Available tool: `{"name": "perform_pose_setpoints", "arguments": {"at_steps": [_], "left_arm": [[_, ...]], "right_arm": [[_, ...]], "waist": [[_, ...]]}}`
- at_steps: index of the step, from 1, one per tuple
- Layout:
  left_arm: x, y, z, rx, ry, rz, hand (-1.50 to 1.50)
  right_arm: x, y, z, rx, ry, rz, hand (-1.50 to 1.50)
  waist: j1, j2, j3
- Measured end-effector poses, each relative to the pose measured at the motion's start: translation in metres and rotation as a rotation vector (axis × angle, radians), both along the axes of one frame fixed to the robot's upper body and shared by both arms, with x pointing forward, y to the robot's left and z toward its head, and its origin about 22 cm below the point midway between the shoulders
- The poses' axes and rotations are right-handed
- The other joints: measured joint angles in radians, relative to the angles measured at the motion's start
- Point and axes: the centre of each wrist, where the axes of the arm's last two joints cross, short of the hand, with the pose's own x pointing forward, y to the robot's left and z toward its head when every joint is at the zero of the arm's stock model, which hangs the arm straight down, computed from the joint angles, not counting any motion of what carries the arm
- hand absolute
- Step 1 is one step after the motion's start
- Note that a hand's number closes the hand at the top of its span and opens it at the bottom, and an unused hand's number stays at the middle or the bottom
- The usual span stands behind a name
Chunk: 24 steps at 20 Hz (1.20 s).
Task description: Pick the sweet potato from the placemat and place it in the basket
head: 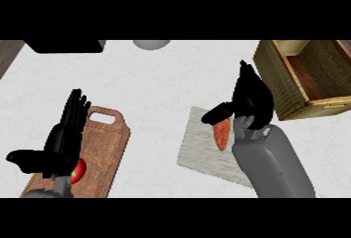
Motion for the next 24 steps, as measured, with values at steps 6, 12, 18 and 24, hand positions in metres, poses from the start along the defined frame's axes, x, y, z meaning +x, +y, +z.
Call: {"name": "perform_pose_setpoints", "arguments": {"at_steps": [6, 12, 18, 24], "left_arm": [[-0.004, 0.000, -0.002, -0.003, -0.003, -0.012, 0.00], [-0.002, -0.003, 0.001, -0.001, -0.013, -0.014, 0.00], [0.000, -0.002, 0.006, 0.000, -0.012, -0.021, 0.00], [-0.004, -0.002, 0.002, 0.002, -0.016, -0.030, 0.00]], "right_arm": [[0.005, -0.006, -0.003, -0.041, 0.064, -0.020, -1.50], [-0.002, -0.011, -0.012, -0.049, 0.099, -0.022, -1.50], [-0.013, -0.011, -0.020, -0.050, 0.110, -0.004, -1.50], [-0.019, -0.006, -0.034, -0.082, 0.118, -0.012, -1.50]], "waist": [[0.004, 0.004, 0.002], [0.009, 0.009, 0.003], [0.015, 0.012, 0.004], [0.020, 0.014, 0.004]]}}
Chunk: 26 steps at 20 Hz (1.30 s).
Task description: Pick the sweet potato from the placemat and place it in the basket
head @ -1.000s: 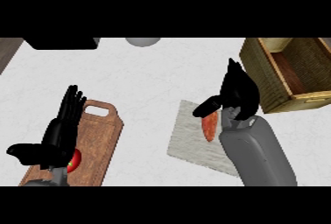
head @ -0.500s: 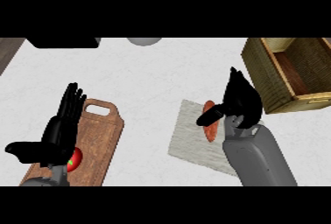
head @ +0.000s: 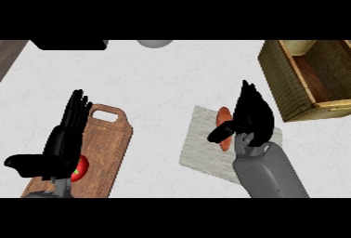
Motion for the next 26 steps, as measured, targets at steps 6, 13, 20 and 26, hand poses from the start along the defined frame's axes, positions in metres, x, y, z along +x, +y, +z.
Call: {"name": "perform_pose_setpoints", "arguments": {"at_steps": [6, 13, 20, 26], "left_arm": [[0.001, -0.001, 0.001, -0.007, 0.002, 0.001, 0.00], [0.005, 0.000, 0.003, -0.002, 0.006, 0.001, 0.00], [0.006, -0.004, -0.003, -0.007, 0.003, 0.005, 0.00], [0.002, -0.003, -0.003, -0.006, 0.000, 0.001, 0.00]], "right_arm": [[0.002, 0.003, -0.010, -0.026, 0.004, -0.017, -1.50], [0.009, 0.002, -0.019, -0.025, 0.025, -0.034, -1.50], [0.006, -0.004, -0.038, -0.009, 0.079, -0.047, -1.50], [0.009, -0.006, -0.048, 0.004, 0.104, -0.042, -1.50]], "waist": [[0.003, 0.002, 0.000], [0.003, 0.002, 0.000], [-0.001, 0.003, 0.001], [0.002, 0.003, 0.001]]}}
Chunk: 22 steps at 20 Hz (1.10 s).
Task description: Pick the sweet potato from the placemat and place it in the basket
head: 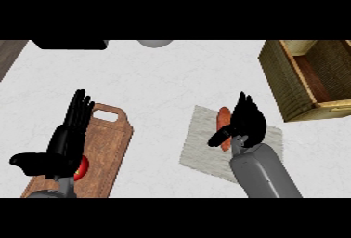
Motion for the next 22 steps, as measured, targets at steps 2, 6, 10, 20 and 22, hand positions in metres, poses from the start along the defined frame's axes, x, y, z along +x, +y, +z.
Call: {"name": "perform_pose_setpoints", "arguments": {"at_steps": [2, 6, 10, 20, 22], "left_arm": [[0.000, -0.006, -0.001, -0.001, 0.003, -0.002, 0.00], [0.000, -0.003, -0.002, -0.002, -0.003, 0.005, 0.00], [0.002, 0.003, -0.002, 0.000, 0.000, 0.003, 0.00], [0.000, 0.001, -0.005, 0.001, 0.002, 0.004, 0.00], [0.001, 0.001, -0.001, 0.000, -0.002, 0.004, 0.00]], "right_arm": [[0.004, -0.002, 0.000, 0.006, -0.004, -0.003, -1.50], [0.004, 0.001, -0.009, 0.005, 0.010, -0.001, -1.50], [0.003, 0.002, -0.019, 0.003, 0.028, -0.006, -1.50], [0.011, -0.006, -0.037, 0.021, 0.040, -0.044, 1.50], [0.013, -0.004, -0.043, 0.030, 0.067, -0.033, 1.50]], "waist": [[-0.001, 0.000, 0.000], [0.000, 0.000, 0.000], [0.000, 0.000, 0.000], [-0.001, 0.000, 0.000], [0.000, 0.000, 0.000]]}}
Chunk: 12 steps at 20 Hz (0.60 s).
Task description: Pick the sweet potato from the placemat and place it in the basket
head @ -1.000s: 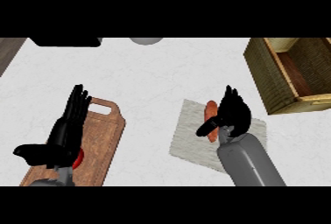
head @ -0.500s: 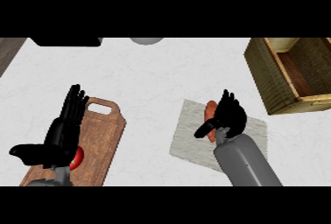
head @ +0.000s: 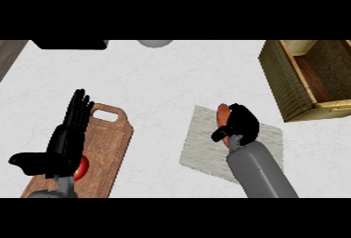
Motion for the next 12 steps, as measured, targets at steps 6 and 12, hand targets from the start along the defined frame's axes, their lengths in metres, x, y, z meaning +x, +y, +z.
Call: {"name": "perform_pose_setpoints", "arguments": {"at_steps": [6, 12], "left_arm": [[-0.004, 0.000, 0.005, -0.001, -0.002, 0.005, 0.00], [0.001, 0.001, 0.006, -0.004, 0.001, 0.003, 0.00]], "right_arm": [[-0.001, 0.005, -0.009, -0.031, 0.019, 0.071, 1.50], [-0.004, 0.007, -0.009, -0.073, 0.017, 0.105, 1.50]], "waist": [[0.000, -0.005, -0.003], [-0.005, -0.004, -0.002]]}}
